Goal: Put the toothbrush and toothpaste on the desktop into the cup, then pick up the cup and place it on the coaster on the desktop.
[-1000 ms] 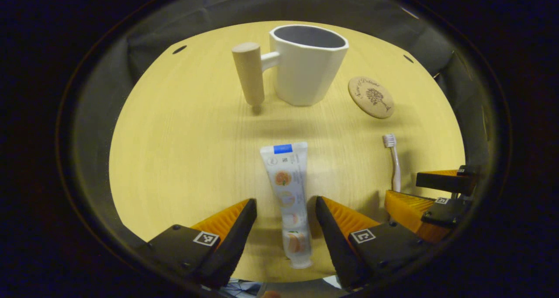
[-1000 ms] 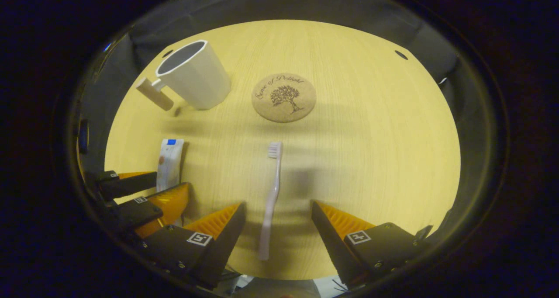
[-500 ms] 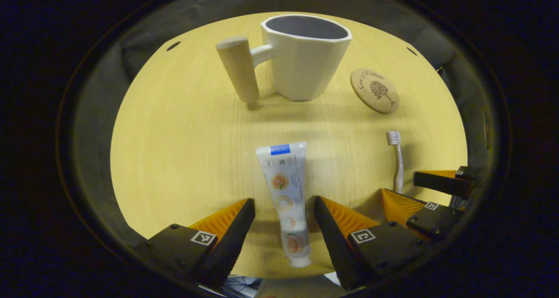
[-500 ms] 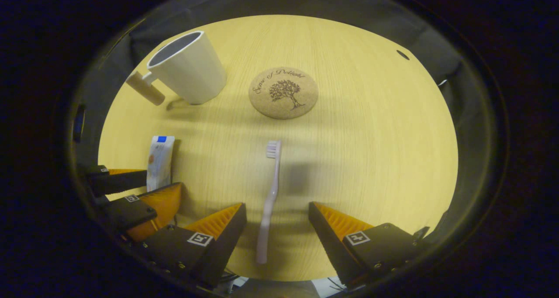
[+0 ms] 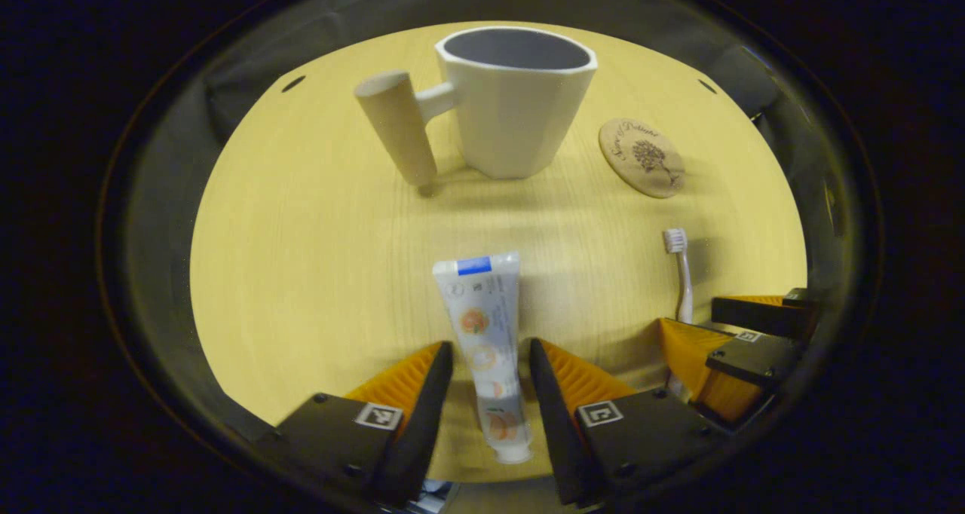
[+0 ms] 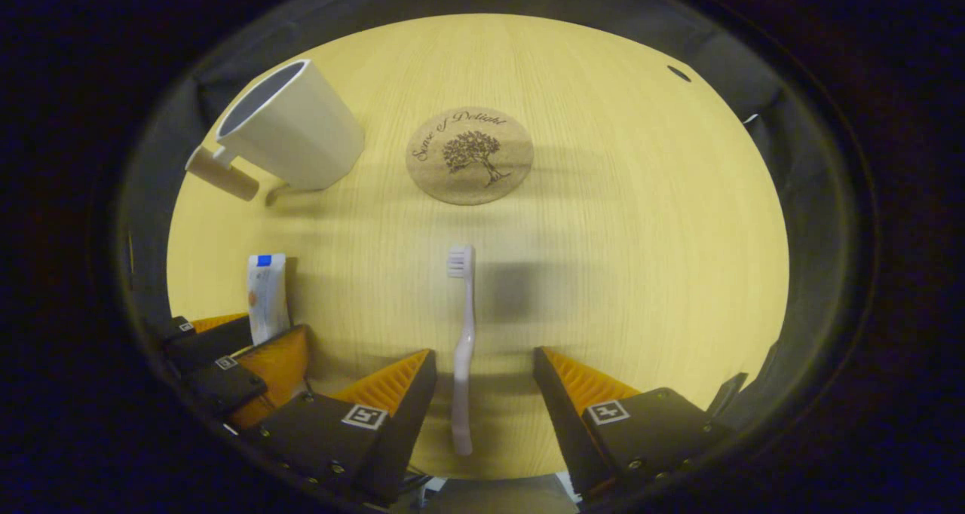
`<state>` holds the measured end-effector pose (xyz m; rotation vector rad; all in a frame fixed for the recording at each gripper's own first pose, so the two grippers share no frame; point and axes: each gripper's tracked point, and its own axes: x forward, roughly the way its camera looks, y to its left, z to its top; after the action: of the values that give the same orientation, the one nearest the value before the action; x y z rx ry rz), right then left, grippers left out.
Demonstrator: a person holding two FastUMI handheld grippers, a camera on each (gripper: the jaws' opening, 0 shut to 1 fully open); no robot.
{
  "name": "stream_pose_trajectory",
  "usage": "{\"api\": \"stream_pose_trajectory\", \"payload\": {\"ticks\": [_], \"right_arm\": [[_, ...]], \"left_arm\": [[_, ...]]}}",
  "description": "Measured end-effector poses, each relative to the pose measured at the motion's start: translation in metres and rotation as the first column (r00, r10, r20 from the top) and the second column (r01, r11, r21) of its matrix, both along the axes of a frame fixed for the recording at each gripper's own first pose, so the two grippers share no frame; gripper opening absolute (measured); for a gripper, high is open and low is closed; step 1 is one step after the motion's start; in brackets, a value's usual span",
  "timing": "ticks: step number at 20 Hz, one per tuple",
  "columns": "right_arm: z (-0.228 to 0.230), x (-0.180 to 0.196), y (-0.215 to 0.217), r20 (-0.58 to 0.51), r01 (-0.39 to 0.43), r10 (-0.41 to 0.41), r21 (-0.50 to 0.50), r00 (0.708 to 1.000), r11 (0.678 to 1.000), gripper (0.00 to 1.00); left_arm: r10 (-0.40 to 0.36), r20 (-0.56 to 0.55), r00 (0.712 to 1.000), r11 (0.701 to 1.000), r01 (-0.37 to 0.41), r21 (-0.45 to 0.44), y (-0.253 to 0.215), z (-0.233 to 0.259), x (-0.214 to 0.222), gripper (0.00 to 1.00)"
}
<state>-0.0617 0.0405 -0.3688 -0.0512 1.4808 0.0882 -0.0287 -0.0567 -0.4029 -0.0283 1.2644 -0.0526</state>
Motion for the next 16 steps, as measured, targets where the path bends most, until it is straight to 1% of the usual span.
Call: {"api": "stream_pose_trajectory", "payload": {"ticks": [1,2,3,5,6,7,9,10,11,12,13,16], "right_arm": [[0.0009,0.0002,-0.0022,-0.008,0.005,-0.005,-0.001,1.0,1.0,0.77],[0.0006,0.0026,-0.0028,-0.01,0.019,-0.019,-0.003,1.0,1.0,0.67],[0.002,0.0033,-0.0034,-0.011,0.03,-0.03,-0.004,0.999,1.0,0.52],[0.0067,0.005,-0.0048,-0.01,0.043,-0.043,-0.001,0.999,0.999,0.22],[0.0055,0.0013,-0.0042,-0.023,0.036,-0.035,0.002,0.999,0.999,0.12],[0.0032,0.0001,-0.0067,-0.038,0.021,-0.021,-0.001,0.999,1.0,0.11],[0.0054,-0.0028,-0.0051,-0.037,0.016,-0.015,0.009,0.999,1.0,0.04],[0.0022,-0.0026,-0.0056,-0.038,0.01,-0.009,0.011,0.999,1.0,0.03],[0.002,-0.0026,-0.0053,-0.038,0.01,-0.009,0.012,0.999,1.0,0.02],[0.0014,-0.001,-0.0054,-0.034,0.02,-0.019,0.012,0.999,1.0,0.02],[0.0023,-0.0008,-0.0055,-0.03,0.025,-0.025,0.013,0.999,1.0,0.02],[0.0022,0.0006,-0.0056,-0.028,0.021,-0.02,0.013,0.999,1.0,0.02]], "left_arm": [[-0.002,-0.009,1.0,1.0,0.002,0.003,-0.0002,-0.0001,-0.0018,0.58],[-0.019,-0.01,1.0,1.0,0.019,0.005,0.0001,0.0012,-0.0012,0.43],[-0.033,-0.016,0.999,0.999,0.033,0.006,-0.0011,0.0023,-0.0023,0.56],[-0.042,-0.023,0.999,0.999,0.042,0.01,-0.0008,0.0029,-0.0009,0.51],[-0.043,-0.036,0.998,0.999,0.043,0.011,-0.0009,0.0028,-0.0024,0.48],[-0.049,-0.034,0.998,0.999,0.049,0.005,-0.0014,0.003,-0.0009,0.46],[-0.04,-0.025,0.999,0.999,0.04,0.005,-0.0034,0.004,-0.0005,0.37],[-0.039,-0.039,0.998,0.999,0.039,0.008,-0.0035,0.0026,-0.0012,0.29],[-0.044,-0.017,0.999,0.999,0.045,0.011,-0.0021,0.0043,0.0024,0.21],[-0.038,-0.035,0.999,0.999,0.039,0.015,-0.0015,0.0031,-0.0007,0.28],[-0.033,-0.017,0.999,0.999,0.033,0.009,-0.0027,0.0054,0.0016,0.11],[-0.038,-0.011,0.999,0.999,0.038,0.0,-0.0031,0.0059,0.0021,0.11]]}}
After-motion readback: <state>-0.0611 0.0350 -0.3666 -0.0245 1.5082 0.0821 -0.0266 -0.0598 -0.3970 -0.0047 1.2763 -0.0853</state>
